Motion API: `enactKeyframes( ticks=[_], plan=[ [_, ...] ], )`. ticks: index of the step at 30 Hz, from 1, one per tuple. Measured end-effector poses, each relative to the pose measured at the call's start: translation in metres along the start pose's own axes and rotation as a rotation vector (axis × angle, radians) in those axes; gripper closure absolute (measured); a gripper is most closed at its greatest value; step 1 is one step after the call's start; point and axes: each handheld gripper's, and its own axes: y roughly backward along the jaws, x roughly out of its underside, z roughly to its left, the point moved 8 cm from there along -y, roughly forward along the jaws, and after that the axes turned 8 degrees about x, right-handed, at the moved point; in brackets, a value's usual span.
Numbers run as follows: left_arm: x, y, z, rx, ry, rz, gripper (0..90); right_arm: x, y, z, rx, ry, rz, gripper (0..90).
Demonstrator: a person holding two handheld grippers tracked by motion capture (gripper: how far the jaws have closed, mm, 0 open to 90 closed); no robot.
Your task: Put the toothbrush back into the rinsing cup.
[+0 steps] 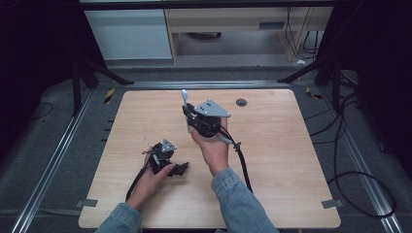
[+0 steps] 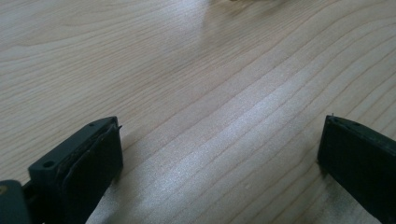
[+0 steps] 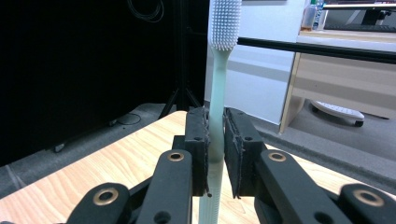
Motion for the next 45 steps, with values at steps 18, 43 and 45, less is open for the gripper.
enactKeyframes(
  ticks=[18,43,45],
  plan=[
    [0.000,0.000,0.000,-0.001,0.000,-0.002,0.0,0.006,-0.017,-0.010,0.045,0.031,-0.031,79.9],
    [0.000,0.000,0.000,-0.001,0.000,-0.002,0.0,0.012,-0.018,-0.009,0.059,0.072,-0.039,79.9],
    [0.000,0.000,0.000,-0.001,0.000,-0.002,0.0,0.012,-0.018,-0.010,0.061,0.070,-0.042,79.9]
  ],
)
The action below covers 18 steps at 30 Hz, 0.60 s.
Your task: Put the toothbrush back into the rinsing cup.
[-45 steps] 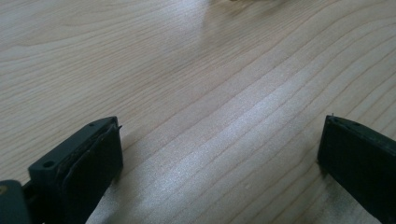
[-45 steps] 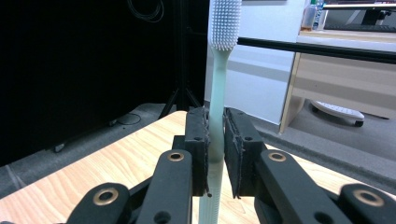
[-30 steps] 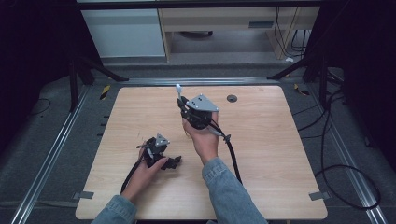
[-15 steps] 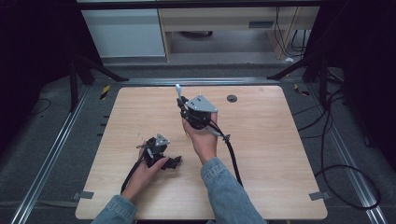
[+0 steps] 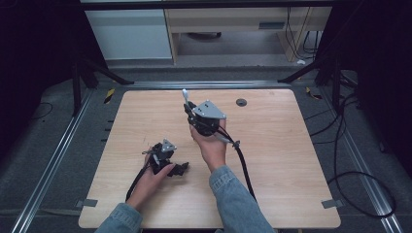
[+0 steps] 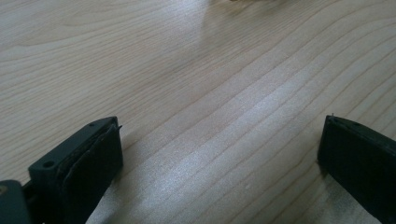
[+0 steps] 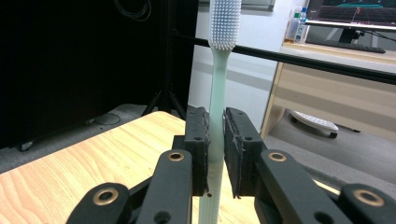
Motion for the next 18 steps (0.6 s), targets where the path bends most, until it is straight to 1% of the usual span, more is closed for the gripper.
enactKeyframes(
  ticks=[2,12,14,16,18],
  plan=[
    [0.0000,0.0000,0.0000,0.000,0.000,0.000,0.0,0.0006,-0.0004,0.0005,-0.004,-0.007,0.001,79.9],
    [0.0000,0.0000,0.0000,0.000,0.000,0.000,0.0,0.0034,-0.0007,0.0009,-0.004,0.003,0.004,79.9],
    [0.0000,0.0000,0.0000,0.000,0.001,0.000,0.0,0.0037,-0.0007,0.0005,-0.003,-0.001,0.004,79.9],
    [0.0000,0.0000,-0.0001,0.000,0.001,0.000,0.0,0.0049,-0.0015,-0.0009,0.001,0.006,0.007,79.9],
    [0.0000,0.0000,-0.0001,0.000,0.001,0.000,0.0,0.0067,-0.0030,-0.0020,0.003,-0.002,0.009,79.9]
  ],
)
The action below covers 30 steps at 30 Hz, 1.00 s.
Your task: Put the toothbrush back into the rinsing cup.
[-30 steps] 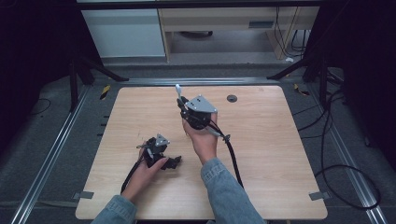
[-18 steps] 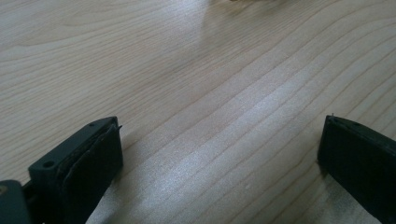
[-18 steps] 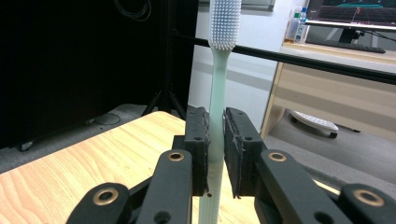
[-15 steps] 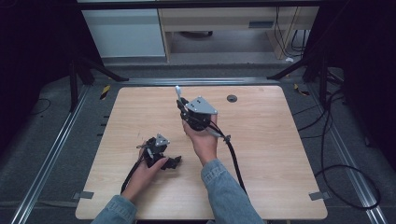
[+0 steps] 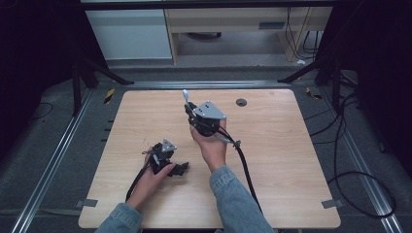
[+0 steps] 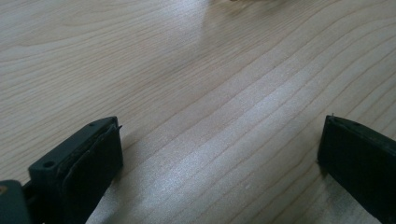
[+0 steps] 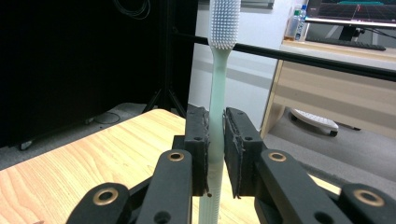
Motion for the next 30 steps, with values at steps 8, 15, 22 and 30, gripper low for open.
enactKeyframes(
  ticks=[8,15,22,30],
  plan=[
    [0.000,0.000,0.000,0.000,0.003,-0.001,0.0,0.011,-0.004,-0.004,0.009,0.003,0.016,79.9],
    [0.000,0.000,0.000,0.001,0.003,0.000,0.0,0.022,-0.006,-0.005,0.009,0.000,0.031,79.8],
    [0.000,0.000,0.000,-0.001,0.001,0.000,0.0,0.032,-0.008,-0.005,0.010,-0.009,0.042,79.9],
    [0.000,0.000,-0.001,0.001,0.006,-0.001,0.0,0.041,-0.009,-0.003,0.007,-0.010,0.054,79.9]
  ],
)
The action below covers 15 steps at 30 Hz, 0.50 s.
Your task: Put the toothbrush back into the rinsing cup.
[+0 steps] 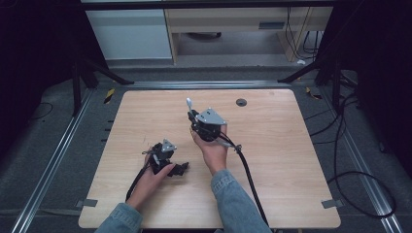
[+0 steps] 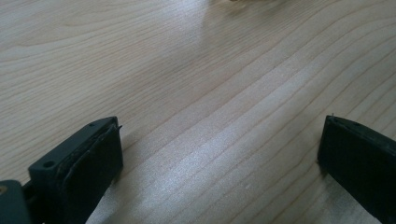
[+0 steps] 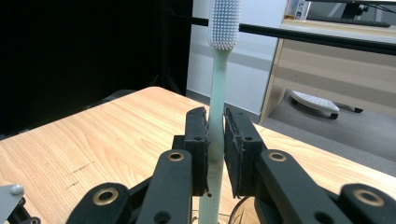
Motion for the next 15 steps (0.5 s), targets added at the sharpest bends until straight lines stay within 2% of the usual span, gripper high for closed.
enactKeyframes(
  ticks=[15],
  plan=[
    [0.000,0.000,0.000,0.001,-0.003,0.004,0.0,0.011,-0.001,0.003,-0.007,-0.009,0.013,79.9]
  ],
)
